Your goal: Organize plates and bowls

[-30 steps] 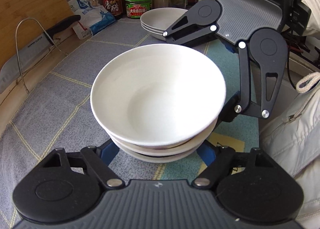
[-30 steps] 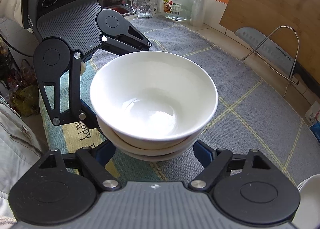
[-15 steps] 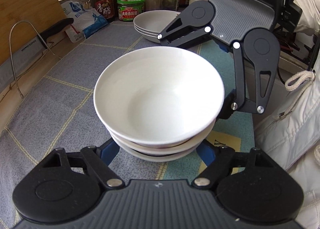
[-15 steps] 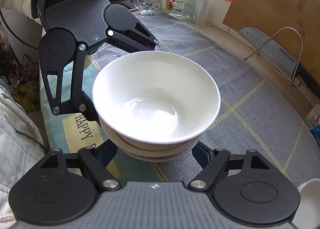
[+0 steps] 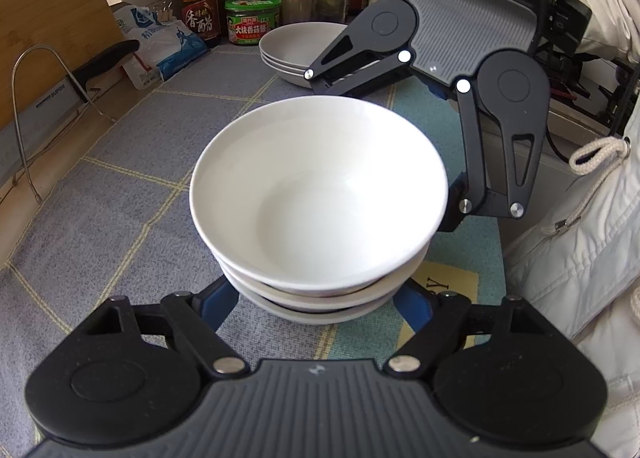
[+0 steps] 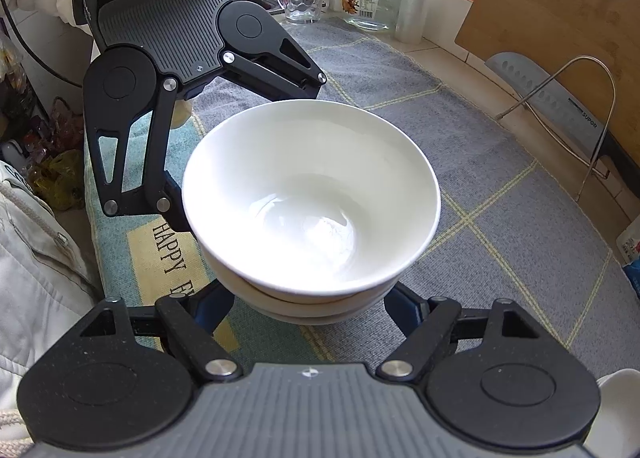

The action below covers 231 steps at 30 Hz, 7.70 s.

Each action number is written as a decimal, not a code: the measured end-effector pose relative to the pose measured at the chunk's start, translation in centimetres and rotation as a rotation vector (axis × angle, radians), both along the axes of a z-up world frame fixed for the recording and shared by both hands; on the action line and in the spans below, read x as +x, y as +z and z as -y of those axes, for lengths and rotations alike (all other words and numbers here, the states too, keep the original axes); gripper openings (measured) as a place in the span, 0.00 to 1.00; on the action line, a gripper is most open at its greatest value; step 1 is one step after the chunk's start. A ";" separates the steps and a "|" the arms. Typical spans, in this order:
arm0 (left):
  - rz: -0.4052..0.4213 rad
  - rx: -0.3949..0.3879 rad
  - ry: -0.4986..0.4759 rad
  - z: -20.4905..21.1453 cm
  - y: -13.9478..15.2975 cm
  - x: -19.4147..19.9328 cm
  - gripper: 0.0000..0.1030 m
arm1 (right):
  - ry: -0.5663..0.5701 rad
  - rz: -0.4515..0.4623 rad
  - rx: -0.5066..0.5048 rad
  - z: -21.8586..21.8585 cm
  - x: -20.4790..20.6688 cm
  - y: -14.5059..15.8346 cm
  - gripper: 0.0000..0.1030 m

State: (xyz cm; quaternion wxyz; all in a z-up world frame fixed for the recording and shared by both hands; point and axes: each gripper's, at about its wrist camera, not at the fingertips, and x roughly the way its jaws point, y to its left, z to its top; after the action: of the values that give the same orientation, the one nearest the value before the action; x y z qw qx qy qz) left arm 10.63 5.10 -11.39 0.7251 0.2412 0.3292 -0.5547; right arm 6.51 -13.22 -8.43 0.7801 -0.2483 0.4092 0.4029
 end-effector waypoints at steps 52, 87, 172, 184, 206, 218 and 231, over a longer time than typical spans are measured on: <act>0.035 0.025 -0.035 0.8 -0.1 0.5 0.86 | 0.004 -0.011 0.007 -0.3 0.6 -0.1 0.88; 0.175 -0.057 -0.176 22.8 4.3 3.1 0.86 | -0.187 0.118 -0.084 20.7 1.4 5.5 0.88; 0.200 -0.260 0.705 14.1 12.1 -7.7 0.99 | -1.312 0.407 0.077 14.8 -13.1 10.1 1.00; 0.222 -0.255 0.732 13.3 12.9 -8.1 0.99 | -1.316 0.452 0.093 13.9 -13.4 11.1 1.00; 0.223 -0.244 0.733 13.5 13.1 -8.2 0.99 | -1.328 0.464 0.105 14.3 -14.0 11.4 1.00; 0.215 -0.249 0.723 13.7 13.2 -8.2 0.99 | -1.335 0.474 0.101 14.4 -14.1 11.5 1.00; 0.209 -0.254 0.715 13.8 13.3 -8.2 0.99 | -1.339 0.477 0.101 14.4 -14.2 11.7 1.00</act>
State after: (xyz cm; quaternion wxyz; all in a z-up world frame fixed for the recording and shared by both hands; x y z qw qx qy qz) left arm 2.39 -8.72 1.91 0.9262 0.0750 0.2456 -0.2760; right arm -7.65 -27.61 3.24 0.9388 0.0117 0.2730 -0.2098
